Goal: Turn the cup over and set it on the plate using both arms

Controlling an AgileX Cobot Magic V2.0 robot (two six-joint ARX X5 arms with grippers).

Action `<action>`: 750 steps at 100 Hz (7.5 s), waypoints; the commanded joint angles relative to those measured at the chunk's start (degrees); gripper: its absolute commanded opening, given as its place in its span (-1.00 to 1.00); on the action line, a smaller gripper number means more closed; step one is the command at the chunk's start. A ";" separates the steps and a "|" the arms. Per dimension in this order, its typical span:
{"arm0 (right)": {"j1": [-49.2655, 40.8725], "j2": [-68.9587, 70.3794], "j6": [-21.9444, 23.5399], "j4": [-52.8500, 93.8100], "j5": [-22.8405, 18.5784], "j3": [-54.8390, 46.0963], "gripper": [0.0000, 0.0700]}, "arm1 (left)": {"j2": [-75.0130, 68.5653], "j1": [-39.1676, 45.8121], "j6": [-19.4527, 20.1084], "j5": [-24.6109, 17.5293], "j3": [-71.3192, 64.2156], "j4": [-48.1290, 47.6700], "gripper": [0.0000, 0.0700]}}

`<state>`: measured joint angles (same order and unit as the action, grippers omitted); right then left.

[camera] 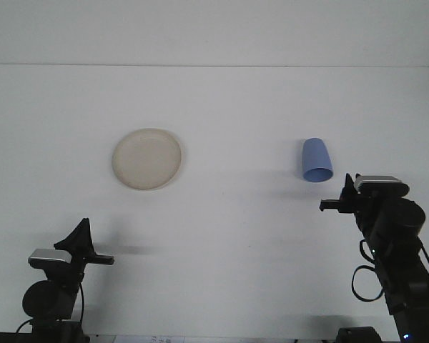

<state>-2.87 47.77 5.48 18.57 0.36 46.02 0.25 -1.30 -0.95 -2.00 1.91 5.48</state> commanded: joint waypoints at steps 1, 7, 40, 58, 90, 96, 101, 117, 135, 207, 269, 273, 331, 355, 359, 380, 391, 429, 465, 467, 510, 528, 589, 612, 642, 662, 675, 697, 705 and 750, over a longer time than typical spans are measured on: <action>-0.02 2.03 0.52 -0.48 0.79 0.79 0.37 | -0.07 -0.11 -0.13 -0.39 -1.01 0.57 -0.96; -0.02 4.02 -0.02 -0.50 2.36 0.79 0.43 | -0.07 -0.11 -0.13 -0.39 -1.01 0.57 -0.96; 0.85 16.00 -2.60 -11.08 6.47 -5.73 0.43 | -0.07 -0.11 -0.13 -0.39 -1.01 0.57 -0.96; 1.36 23.04 -2.67 -19.30 5.92 -8.55 0.43 | -0.07 -0.11 -0.13 -0.39 -1.01 0.57 -0.96; 4.44 36.96 -3.43 -36.37 3.08 -8.50 0.43 | -0.07 -0.11 -0.13 -0.39 -1.01 0.57 -0.96; 5.25 39.10 -3.89 -39.50 1.18 -8.44 0.42 | -0.07 -0.11 -0.13 -0.39 -1.01 0.57 -0.96; 5.77 40.41 -3.98 -41.53 0.48 -8.33 0.41 | -0.07 -0.11 -0.13 -0.39 -1.01 0.57 -0.96; 7.02 42.91 -4.17 -44.72 -3.52 -7.74 -0.27 | -0.07 -0.11 -0.13 -0.39 -1.01 0.57 -0.96; 7.08 42.60 -5.11 -45.44 -6.67 -7.72 -1.00 | -0.07 -0.11 -0.13 -0.39 -1.01 0.57 -0.96; -25.33 27.19 -10.03 41.77 -5.57 37.70 -1.00 | -0.07 -0.11 -0.13 -0.39 -1.01 0.57 -0.96; -44.70 48.26 -10.93 59.95 -0.46 46.21 -1.00 | -0.07 -0.11 -0.13 -0.39 -1.01 0.57 -0.96; -45.46 49.11 -11.17 59.95 -0.50 46.21 -1.00 | -0.07 -0.11 -0.13 -0.39 -1.01 0.57 -0.96; -48.28 55.93 -11.91 59.95 -2.08 46.16 -0.92 | -0.07 -0.11 -0.13 -0.39 -1.01 0.57 -0.96; -48.19 55.93 -11.67 59.95 -2.14 46.23 0.32 | -0.07 -0.11 -0.15 -0.39 -1.01 0.57 -0.96; -48.19 55.91 -11.67 59.95 -2.25 46.23 0.35 | -0.07 -0.11 -0.15 -0.39 -1.01 0.57 -0.96; -48.22 55.91 -11.76 59.65 -5.33 46.23 0.35 | -0.07 -0.11 -0.13 -0.39 -1.01 0.57 -0.96; -48.22 55.91 -11.74 59.63 -5.33 46.25 0.35 | -0.07 -0.11 -0.13 -0.39 -1.01 0.57 -0.96; -48.28 55.89 -11.69 59.76 -9.49 48.28 0.38 | -0.07 -0.11 -0.13 -0.39 -1.01 0.57 -0.96; -48.28 55.76 -11.69 59.84 -10.05 50.80 0.38 | -0.07 -0.11 -0.13 -0.39 -1.01 0.57 -0.96; -48.28 55.74 -11.69 59.89 -10.05 50.90 0.38 | -0.07 -0.11 -0.13 -0.39 -1.01 0.57 -0.96; -38.10 40.52 -12.70 54.58 -6.54 50.56 0.38 | -0.07 -0.11 -0.13 -0.39 -1.01 0.57 -0.96; -27.45 29.75 -11.58 44.98 -2.43 44.72 0.38 | -0.07 -0.11 -0.15 -0.39 -1.01 0.57 -0.96; -2.71 -14.12 -4.33 17.22 3.54 2.38 -1.00 | -0.07 -0.11 -0.15 -0.39 -1.01 0.57 -0.96; -2.71 -17.11 -4.09 17.00 4.63 1.97 -1.00 | -0.07 -0.11 -0.13 -0.39 -1.01 0.63 -0.96; -2.71 -16.39 -3.74 16.98 4.63 1.95 -1.00 | 1.25 -0.11 -11.21 0.61 8.55 -0.90 -0.96; -2.71 -15.78 -3.74 17.00 4.61 1.97 -1.00 | 14.03 -0.11 -14.95 -0.74 30.75 -18.49 -0.96; -2.71 -15.67 -3.76 17.00 4.59 1.97 -1.00 | 27.58 -0.11 -8.90 -5.73 49.07 -33.03 -0.96; -2.71 -15.67 -3.74 17.00 4.59 1.95 -1.00 | 45.79 -0.11 0.87 -10.29 70.34 -53.05 -0.96; -2.71 -15.67 -3.74 17.03 4.57 1.97 -1.00 | 49.42 -0.26 -0.24 -10.29 72.70 -53.92 -0.96; -2.71 -15.67 -3.76 17.03 4.59 1.95 -1.00 | 61.70 -9.27 -2.45 -17.44 72.72 -59.49 0.21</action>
<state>-5.56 31.70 0.93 36.14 4.78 47.40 60.29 -8.23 -5.17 -18.59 73.73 -53.54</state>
